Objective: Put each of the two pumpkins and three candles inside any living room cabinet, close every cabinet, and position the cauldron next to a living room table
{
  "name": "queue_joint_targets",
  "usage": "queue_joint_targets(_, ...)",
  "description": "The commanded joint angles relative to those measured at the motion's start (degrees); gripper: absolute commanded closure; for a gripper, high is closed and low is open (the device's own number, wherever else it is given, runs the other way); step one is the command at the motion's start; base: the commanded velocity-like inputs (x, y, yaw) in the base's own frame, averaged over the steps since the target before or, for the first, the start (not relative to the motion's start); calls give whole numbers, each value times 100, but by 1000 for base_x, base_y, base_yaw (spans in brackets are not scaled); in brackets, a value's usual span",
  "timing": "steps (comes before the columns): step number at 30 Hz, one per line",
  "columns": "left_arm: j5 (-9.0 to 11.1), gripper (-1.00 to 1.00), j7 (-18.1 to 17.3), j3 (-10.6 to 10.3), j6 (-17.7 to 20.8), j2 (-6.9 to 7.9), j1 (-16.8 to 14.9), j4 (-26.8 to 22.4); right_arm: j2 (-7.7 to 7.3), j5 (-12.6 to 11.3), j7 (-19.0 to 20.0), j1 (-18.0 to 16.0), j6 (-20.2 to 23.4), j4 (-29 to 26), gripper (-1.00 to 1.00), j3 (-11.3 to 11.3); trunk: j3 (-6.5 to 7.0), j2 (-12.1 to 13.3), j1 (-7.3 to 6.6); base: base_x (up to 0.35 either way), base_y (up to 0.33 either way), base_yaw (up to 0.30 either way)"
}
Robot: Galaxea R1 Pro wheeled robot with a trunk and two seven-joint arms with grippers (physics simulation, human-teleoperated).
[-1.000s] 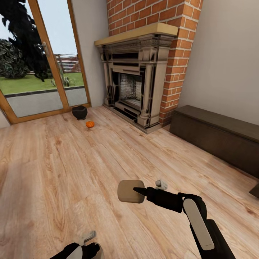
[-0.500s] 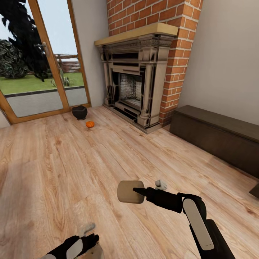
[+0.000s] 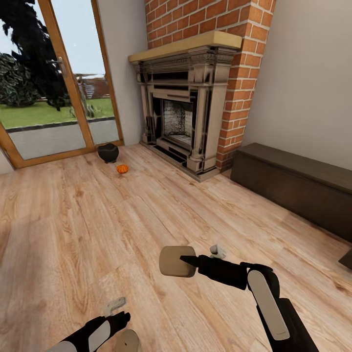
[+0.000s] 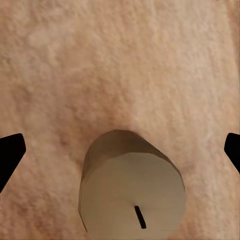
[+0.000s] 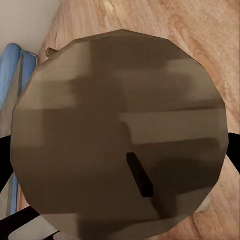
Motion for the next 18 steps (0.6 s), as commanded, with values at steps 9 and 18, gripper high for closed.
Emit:
queue_joint_targets(9,50,-100,-13,-40,-59,29,0,-38,-18,-37,200,-3,31,-19,100,-10,-49,-5,4,0,0,0)
queue_joint_targets(18,46,-100,-18,-32,-65,20,0,-40,-19,-39,734,-3,47,-20,100,-13,-249,-17,27,0,0,0)
